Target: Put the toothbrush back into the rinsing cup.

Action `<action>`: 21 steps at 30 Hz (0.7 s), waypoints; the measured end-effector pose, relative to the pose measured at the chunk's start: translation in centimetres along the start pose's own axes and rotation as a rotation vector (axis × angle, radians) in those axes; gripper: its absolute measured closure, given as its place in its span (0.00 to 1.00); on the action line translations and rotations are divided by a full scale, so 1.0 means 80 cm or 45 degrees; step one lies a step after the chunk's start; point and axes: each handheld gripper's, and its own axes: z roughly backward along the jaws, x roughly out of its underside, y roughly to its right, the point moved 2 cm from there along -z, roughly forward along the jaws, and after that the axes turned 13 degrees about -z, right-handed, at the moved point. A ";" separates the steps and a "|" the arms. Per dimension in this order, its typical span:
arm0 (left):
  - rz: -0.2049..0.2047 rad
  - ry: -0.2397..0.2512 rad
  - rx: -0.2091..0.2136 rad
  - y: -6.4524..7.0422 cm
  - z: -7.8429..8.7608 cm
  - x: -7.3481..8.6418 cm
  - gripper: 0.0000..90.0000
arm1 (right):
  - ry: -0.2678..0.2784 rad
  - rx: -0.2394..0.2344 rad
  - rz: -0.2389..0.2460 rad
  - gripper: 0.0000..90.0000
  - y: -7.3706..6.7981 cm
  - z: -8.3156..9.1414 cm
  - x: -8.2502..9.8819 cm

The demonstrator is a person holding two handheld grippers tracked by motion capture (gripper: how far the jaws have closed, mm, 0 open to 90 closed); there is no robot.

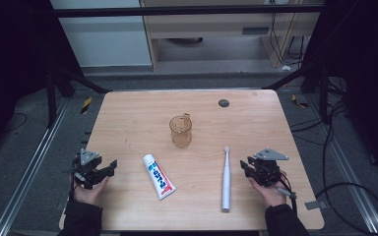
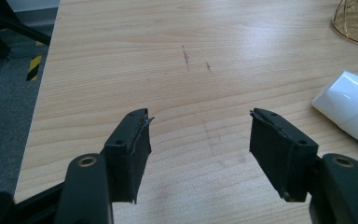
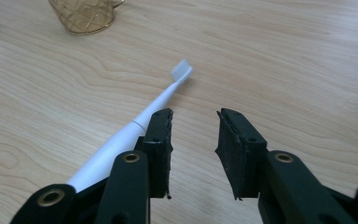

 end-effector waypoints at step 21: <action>-0.016 -0.005 0.005 0.001 -0.005 -0.002 0.42 | -0.100 -0.004 0.043 0.95 -0.025 -0.031 0.008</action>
